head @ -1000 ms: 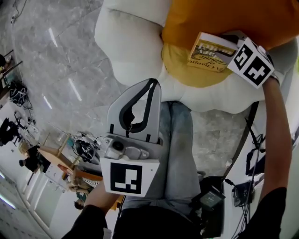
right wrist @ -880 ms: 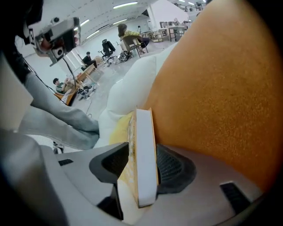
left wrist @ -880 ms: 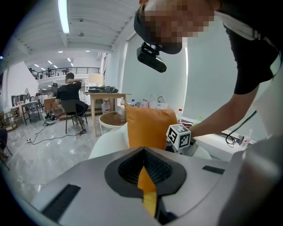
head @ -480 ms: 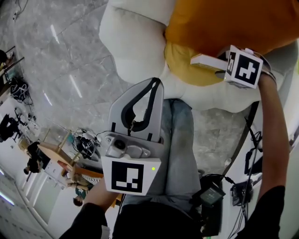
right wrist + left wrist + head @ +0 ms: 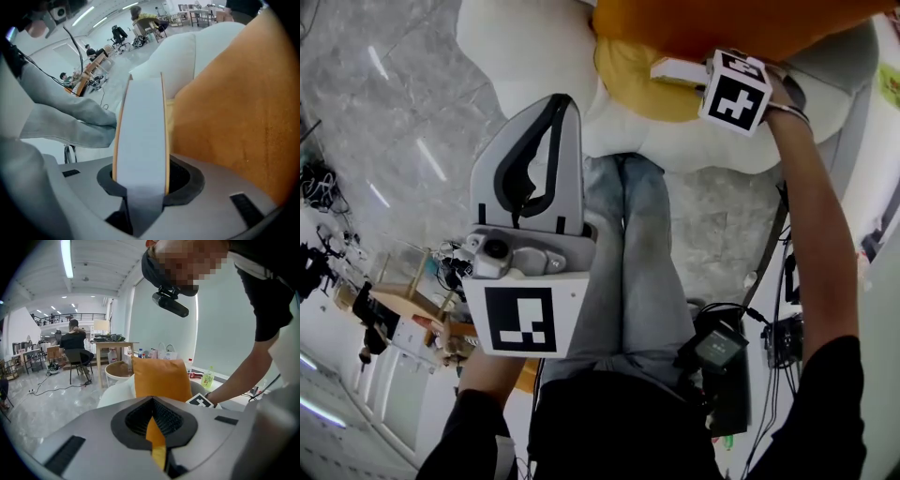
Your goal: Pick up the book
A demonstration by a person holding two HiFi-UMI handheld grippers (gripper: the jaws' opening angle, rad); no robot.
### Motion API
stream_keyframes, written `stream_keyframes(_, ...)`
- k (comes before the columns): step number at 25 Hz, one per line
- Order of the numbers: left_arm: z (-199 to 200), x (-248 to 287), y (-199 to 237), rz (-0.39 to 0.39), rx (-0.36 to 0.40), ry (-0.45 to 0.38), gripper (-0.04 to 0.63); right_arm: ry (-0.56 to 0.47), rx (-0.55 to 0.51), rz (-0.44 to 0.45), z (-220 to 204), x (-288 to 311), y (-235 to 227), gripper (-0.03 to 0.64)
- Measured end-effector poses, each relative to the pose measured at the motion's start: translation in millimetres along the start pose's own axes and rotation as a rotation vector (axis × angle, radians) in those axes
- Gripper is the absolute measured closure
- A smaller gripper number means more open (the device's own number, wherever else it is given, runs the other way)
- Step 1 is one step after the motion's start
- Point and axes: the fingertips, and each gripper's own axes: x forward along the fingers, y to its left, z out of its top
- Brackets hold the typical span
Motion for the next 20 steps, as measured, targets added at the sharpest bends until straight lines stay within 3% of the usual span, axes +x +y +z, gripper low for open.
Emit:
stream_keyframes(7,29.8,-14.2,-0.9,-0.002,0.001,-0.023,0.584,0.026,-0.004,-0.111,-1.8,-4.2,18.4,0.461)
stream_keyframes(16,79.7,-32.3,2.3,0.004,0.022,-0.078,0.584,0.007,0.043,-0.127,2.9,-61.6,20.8,0.463)
stream_keyframes(20,83.6,-55.9,-1.4,-0.009,0.026,-0.072,0.586,-0.057,0.111,-0.150,12.3,-92.4,33.5,0.463)
